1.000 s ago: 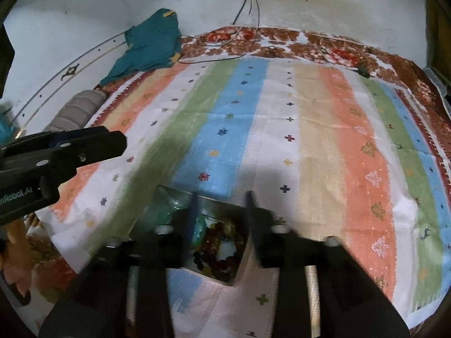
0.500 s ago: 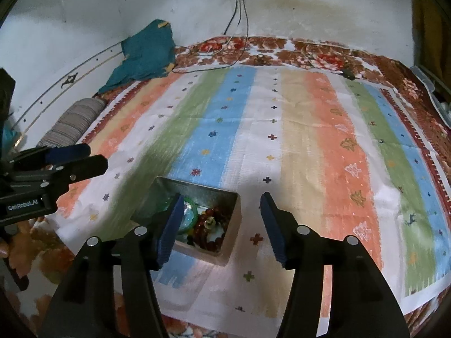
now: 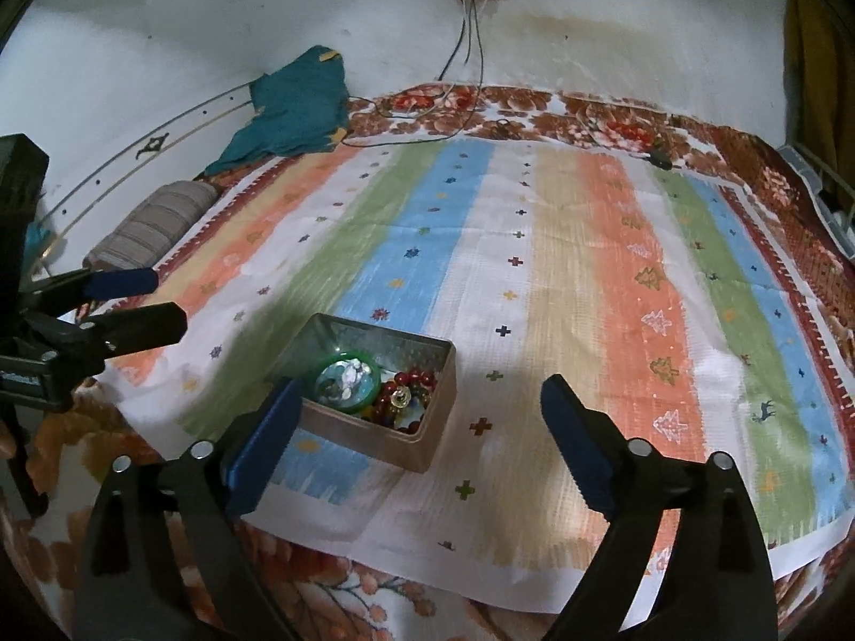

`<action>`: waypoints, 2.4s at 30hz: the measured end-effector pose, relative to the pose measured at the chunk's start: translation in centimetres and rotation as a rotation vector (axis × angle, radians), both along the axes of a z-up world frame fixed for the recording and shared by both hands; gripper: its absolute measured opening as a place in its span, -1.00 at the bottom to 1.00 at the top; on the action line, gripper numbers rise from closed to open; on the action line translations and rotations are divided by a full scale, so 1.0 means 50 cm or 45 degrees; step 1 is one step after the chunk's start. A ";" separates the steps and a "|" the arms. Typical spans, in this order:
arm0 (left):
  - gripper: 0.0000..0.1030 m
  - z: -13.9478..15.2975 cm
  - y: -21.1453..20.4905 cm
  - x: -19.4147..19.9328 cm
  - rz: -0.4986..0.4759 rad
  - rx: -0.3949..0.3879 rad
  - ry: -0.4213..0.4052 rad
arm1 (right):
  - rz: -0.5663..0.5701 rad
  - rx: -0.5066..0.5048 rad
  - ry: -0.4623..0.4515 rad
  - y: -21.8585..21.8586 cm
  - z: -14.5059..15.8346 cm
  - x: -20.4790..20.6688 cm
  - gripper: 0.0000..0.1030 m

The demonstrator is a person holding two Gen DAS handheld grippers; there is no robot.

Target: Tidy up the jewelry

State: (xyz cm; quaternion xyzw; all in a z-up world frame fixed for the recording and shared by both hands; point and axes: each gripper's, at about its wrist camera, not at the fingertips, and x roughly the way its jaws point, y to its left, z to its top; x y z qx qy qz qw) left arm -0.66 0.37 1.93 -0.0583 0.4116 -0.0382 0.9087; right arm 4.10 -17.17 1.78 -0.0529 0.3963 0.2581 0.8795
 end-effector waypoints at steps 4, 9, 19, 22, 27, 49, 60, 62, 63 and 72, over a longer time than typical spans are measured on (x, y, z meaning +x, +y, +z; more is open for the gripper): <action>0.89 -0.007 -0.008 -0.006 -0.007 0.042 0.008 | -0.005 0.007 -0.002 -0.008 0.000 -0.006 0.81; 0.89 -0.001 -0.007 -0.023 -0.004 0.051 -0.027 | -0.008 0.021 -0.015 -0.016 0.005 -0.013 0.81; 0.89 0.007 -0.013 -0.040 -0.012 0.059 -0.070 | 0.011 0.030 -0.016 -0.017 0.006 -0.026 0.81; 0.89 0.009 -0.018 -0.042 -0.025 0.072 -0.079 | 0.012 0.029 -0.019 -0.015 0.006 -0.027 0.81; 0.89 0.008 -0.023 -0.041 -0.022 0.099 -0.068 | 0.021 0.038 -0.024 -0.017 0.006 -0.031 0.81; 0.89 0.014 -0.027 -0.049 0.010 0.156 -0.079 | 0.030 0.050 -0.035 -0.028 0.009 -0.047 0.81; 0.89 0.012 -0.037 -0.054 -0.019 0.145 -0.085 | 0.043 0.039 -0.027 -0.019 0.006 -0.051 0.81; 0.89 0.011 -0.039 -0.054 -0.023 0.150 -0.086 | 0.043 0.042 -0.027 -0.019 0.006 -0.051 0.81; 0.89 0.011 -0.040 -0.055 -0.025 0.147 -0.086 | 0.044 0.042 -0.028 -0.017 0.006 -0.052 0.81; 0.89 0.012 -0.043 -0.055 -0.028 0.137 -0.088 | 0.055 0.035 -0.022 -0.012 0.006 -0.052 0.81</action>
